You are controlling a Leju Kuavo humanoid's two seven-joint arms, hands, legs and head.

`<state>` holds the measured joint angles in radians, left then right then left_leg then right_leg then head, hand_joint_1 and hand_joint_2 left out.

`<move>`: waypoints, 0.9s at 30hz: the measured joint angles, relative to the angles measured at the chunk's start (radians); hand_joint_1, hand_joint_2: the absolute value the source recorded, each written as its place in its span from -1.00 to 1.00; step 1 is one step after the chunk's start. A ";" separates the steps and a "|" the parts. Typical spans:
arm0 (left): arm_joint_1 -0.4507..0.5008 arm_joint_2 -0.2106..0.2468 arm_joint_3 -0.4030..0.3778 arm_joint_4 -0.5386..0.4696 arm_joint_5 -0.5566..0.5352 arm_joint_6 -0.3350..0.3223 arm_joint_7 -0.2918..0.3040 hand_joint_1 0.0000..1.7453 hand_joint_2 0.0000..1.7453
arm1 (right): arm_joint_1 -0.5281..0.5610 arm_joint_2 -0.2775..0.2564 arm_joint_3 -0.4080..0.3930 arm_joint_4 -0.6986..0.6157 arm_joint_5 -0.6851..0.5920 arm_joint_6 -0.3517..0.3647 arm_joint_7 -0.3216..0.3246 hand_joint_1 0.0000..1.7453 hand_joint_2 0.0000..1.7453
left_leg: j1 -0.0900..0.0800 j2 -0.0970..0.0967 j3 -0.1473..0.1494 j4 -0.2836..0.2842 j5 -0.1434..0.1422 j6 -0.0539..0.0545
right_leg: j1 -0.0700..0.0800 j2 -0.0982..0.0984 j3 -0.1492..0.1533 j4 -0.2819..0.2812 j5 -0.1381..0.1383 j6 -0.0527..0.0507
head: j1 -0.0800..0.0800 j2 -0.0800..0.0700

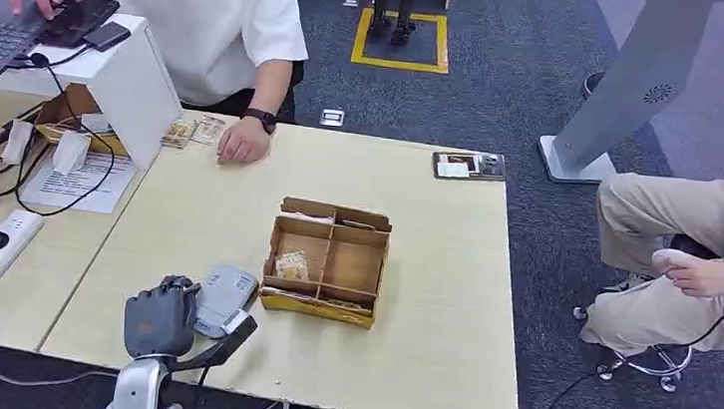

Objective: Pass the card to the sensor for recognition and then transmit it.

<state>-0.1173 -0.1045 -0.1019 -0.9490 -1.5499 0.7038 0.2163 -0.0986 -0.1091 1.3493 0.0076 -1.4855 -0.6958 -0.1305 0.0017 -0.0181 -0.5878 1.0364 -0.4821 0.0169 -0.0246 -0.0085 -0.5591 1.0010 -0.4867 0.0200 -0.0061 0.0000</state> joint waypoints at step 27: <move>-0.096 0.000 -0.023 0.153 0.000 -0.012 0.002 1.00 1.00 | -0.001 0.006 0.000 0.000 0.005 0.000 -0.008 -1.00 1.00 | 0.000 -0.005 0.020 -0.002 -0.003 -0.003 | 0.000 -0.003 0.020 0.000 -0.007 -0.001 | 0.000 0.000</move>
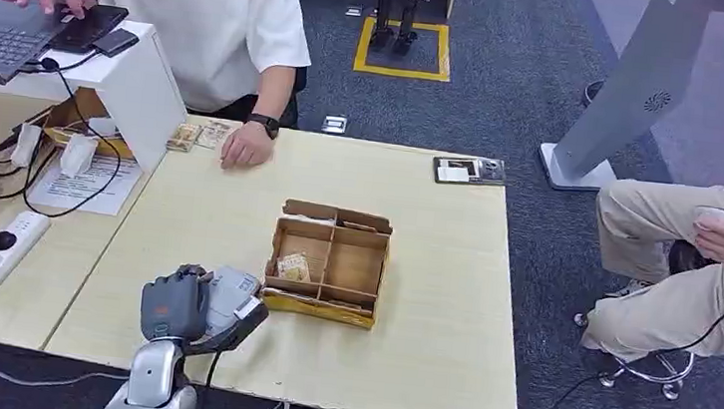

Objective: Pass the card to the sensor for recognition and then transmit it.

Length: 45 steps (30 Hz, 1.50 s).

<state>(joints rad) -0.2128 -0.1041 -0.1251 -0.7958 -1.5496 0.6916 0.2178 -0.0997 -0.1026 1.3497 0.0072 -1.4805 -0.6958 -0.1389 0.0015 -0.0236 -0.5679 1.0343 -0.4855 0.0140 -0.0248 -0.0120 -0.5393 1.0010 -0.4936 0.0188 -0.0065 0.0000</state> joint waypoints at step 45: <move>0.071 -0.187 0.327 -0.687 0.687 0.010 -0.805 1.00 1.00 | -0.017 0.002 0.018 0.001 0.040 0.000 0.013 -1.00 1.00 | 0.001 0.007 -0.016 0.002 0.001 0.000 | 0.001 0.006 -0.019 0.000 0.004 -0.001 | 0.000 0.000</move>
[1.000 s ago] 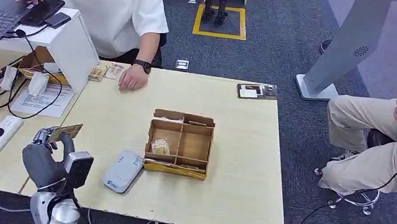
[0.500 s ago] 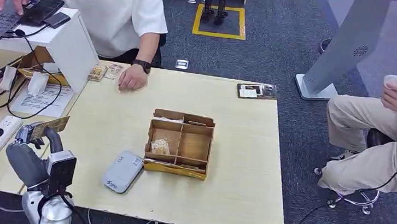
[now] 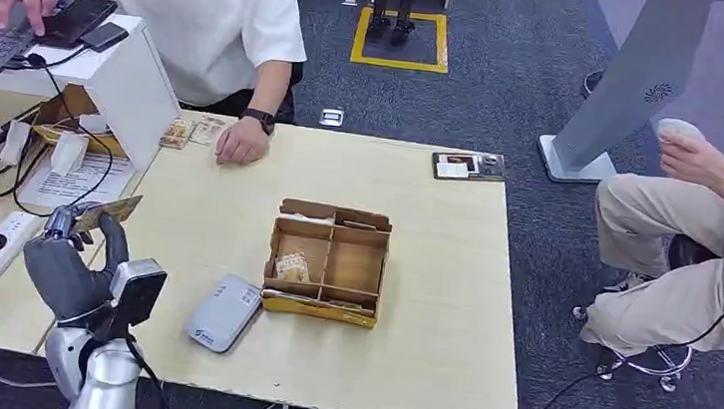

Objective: Pass the card to the sensor for recognition and then transmit it.

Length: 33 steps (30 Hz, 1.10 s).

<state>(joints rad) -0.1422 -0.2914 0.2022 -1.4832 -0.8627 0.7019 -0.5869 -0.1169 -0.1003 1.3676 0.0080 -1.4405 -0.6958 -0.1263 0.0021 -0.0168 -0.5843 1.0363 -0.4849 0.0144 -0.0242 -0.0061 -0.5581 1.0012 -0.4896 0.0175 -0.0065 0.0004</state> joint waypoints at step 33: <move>-0.395 -0.050 0.366 0.352 -0.432 0.000 0.087 1.00 1.00 | -0.030 0.029 0.066 -0.001 0.090 0.000 0.030 -1.00 1.00 | 0.000 -0.001 -0.002 0.000 0.000 -0.001 | 0.000 -0.001 -0.001 0.000 0.000 0.000 | 0.000 0.000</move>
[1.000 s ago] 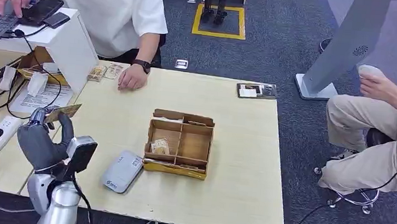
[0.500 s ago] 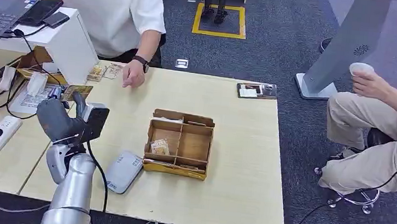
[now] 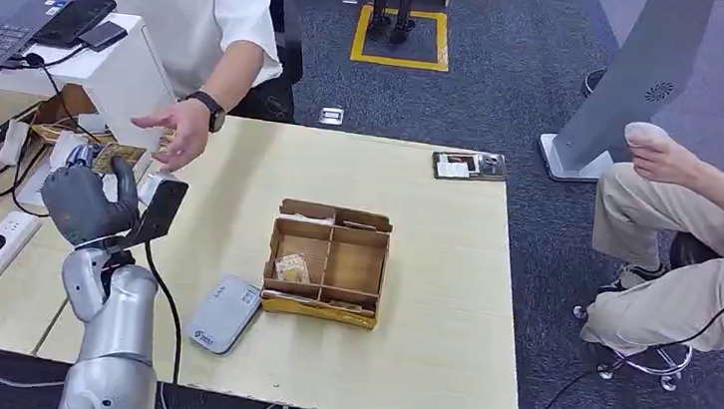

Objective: Pass the card to the sensor for recognition and then transmit it.

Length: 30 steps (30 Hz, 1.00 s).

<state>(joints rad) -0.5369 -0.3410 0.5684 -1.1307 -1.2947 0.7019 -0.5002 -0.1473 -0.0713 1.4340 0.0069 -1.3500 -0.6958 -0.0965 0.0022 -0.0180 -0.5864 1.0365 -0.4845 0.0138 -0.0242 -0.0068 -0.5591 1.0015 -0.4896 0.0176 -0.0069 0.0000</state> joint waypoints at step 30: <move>-0.014 -0.008 0.072 0.085 0.091 0.000 -0.068 -1.00 1.00 | -0.002 0.003 0.000 0.000 -0.025 0.000 -0.010 -1.00 1.00 | 0.000 0.000 0.000 0.000 0.000 0.000 | 0.000 0.000 0.000 0.000 0.000 0.000 | 0.000 0.000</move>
<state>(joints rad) -0.5511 -0.3491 0.6409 -1.0452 -1.2035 0.7019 -0.5681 -0.1497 -0.0683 1.4343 0.0069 -1.3752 -0.6958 -0.1064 0.0022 -0.0180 -0.5864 1.0366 -0.4845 0.0138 -0.0241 -0.0067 -0.5593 1.0015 -0.4895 0.0176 -0.0065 0.0000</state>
